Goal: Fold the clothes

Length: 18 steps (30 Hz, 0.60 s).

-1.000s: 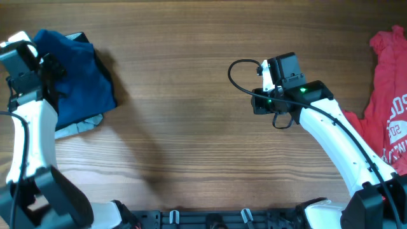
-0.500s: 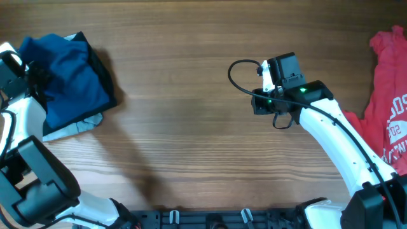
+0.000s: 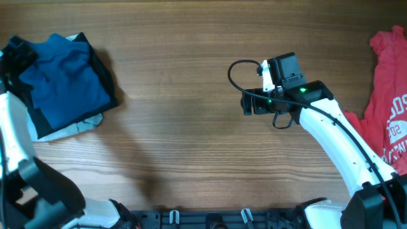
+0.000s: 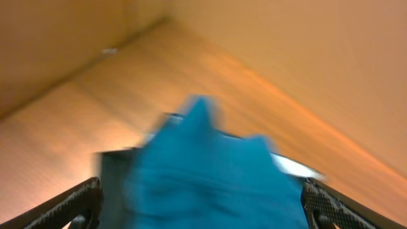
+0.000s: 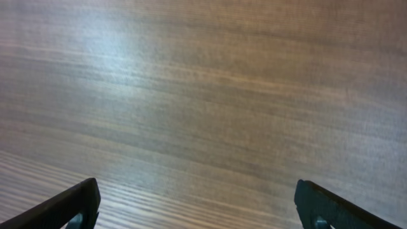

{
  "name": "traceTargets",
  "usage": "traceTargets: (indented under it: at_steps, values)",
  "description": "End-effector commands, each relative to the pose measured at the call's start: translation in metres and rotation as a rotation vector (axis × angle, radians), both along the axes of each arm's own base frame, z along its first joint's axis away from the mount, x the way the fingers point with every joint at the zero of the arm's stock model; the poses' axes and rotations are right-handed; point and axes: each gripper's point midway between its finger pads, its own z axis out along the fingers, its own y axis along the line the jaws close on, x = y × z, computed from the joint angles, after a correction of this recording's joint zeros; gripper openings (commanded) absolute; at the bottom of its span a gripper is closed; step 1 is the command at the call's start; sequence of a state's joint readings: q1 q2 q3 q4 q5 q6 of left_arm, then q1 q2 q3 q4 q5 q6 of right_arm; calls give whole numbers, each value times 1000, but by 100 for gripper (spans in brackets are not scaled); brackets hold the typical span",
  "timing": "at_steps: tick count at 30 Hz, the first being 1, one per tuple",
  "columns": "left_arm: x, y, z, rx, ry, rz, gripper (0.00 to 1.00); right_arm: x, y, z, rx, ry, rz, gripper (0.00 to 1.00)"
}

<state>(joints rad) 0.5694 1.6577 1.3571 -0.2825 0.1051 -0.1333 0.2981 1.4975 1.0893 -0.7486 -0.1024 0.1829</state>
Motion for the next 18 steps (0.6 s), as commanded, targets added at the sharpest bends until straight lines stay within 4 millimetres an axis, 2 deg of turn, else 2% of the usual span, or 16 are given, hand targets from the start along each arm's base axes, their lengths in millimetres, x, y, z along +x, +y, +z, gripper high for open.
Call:
traceTargets:
  at_steps: [1,4,6,8,10,14,18]
  values:
    - [25,-90,15,-111,-35,-240,100,15,3,13,15,-72,-6,100]
    - [26,-159,-7,-179,76,-377,100,34,9,24,42,-161,-6,100]
    - [23,-200,-18,-203,140,-456,100,45,12,32,57,-217,-7,100]
    - [16,-250,-28,-216,207,-559,100,61,11,44,52,-299,-27,100]
    - [11,-285,-32,-213,240,-633,100,71,11,54,56,-356,-34,100]
    - [-1,-320,-36,-211,281,-708,100,70,9,58,55,-354,-37,100]
    - [-33,-322,-42,-244,391,-704,100,54,-9,73,26,-330,-71,100]
